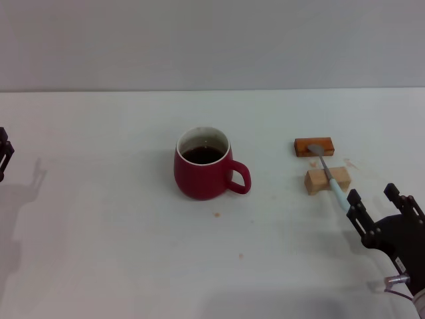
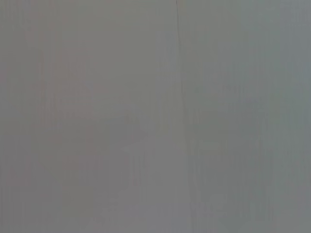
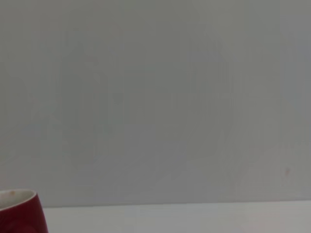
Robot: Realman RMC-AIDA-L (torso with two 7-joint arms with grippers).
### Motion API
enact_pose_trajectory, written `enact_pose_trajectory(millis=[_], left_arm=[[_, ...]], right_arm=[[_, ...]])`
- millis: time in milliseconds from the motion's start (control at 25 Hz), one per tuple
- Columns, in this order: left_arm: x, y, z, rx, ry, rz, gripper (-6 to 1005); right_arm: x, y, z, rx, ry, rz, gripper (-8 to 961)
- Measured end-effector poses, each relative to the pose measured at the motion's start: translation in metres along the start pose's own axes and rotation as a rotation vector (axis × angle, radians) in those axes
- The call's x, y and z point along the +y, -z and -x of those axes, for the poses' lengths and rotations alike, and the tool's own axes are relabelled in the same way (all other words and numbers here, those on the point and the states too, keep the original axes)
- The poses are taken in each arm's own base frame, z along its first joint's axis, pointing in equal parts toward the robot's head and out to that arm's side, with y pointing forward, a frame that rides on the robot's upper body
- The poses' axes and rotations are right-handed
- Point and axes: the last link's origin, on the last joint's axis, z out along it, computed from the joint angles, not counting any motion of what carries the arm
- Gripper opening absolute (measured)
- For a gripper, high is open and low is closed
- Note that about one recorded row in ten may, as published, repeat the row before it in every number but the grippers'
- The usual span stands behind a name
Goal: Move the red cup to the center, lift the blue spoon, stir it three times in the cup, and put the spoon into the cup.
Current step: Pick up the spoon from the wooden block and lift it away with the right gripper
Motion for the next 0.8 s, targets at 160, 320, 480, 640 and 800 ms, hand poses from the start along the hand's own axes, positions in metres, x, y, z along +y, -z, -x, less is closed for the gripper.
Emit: enact_pose_trajectory(millis=[160,320,480,640,800], left_arm=[[0.0,0.0,0.0,0.001,0.0,0.0,847],[0.0,0.0,0.0,0.002,0.0,0.0,847],[0.0,0.0,-0.001,0.004,-0.001,0.003,848],[0.001,0.0,-0.001,0.004,-0.001,0.003,848],[0.001,0.0,-0.001,0.005,-0.001,0.004,848]], right_arm=[[0.001,-0.003,-0.001,0.01,0.0,0.005,687],[0.002,-0.006,-0.001,0.022,0.0,0.011,686],[0.003,-0.01,-0.002,0.037,-0.022,0.02,687],[0.003,-0.014,-0.003,0.056,-0.045,0.031,686],[0.004,-0.016,-0.003,0.059,-0.043,0.038,686]])
